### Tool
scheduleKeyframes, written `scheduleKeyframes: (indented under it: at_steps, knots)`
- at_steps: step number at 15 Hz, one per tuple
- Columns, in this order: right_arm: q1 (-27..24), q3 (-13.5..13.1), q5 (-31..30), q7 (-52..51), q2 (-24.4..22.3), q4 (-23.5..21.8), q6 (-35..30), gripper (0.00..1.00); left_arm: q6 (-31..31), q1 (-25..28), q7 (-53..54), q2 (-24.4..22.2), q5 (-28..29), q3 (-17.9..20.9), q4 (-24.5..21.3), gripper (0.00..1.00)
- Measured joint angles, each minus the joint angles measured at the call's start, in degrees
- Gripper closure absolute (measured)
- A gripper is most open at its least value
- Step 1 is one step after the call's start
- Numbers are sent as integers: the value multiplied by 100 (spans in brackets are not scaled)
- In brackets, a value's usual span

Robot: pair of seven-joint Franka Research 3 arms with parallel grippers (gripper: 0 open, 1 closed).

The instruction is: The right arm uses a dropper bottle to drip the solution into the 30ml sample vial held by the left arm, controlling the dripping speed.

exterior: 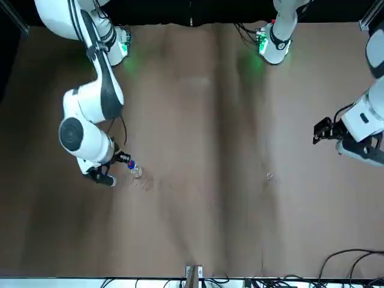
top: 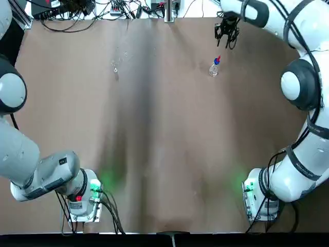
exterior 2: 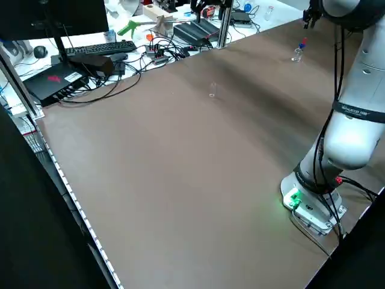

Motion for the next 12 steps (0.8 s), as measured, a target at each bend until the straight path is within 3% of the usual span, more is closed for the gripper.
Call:
scheduleKeyframes:
  at_steps: [4,6,9,12]
  knots:
    - [-317,-79,-4,-1273,-579,181,-754,41,-291,-3,-990,-313,1,-5,3,0]
    - [-506,-93,0,-1817,-1195,212,-1395,39,-672,-8,-1743,-504,0,-12,0,0]
    - [-515,-67,2,-1906,-1701,213,-1774,36,-870,24,-1967,-518,0,8,-10,0]
    - [-500,-4,1,-1916,-1907,208,-1992,14,-871,130,-1967,-508,0,40,-12,0]
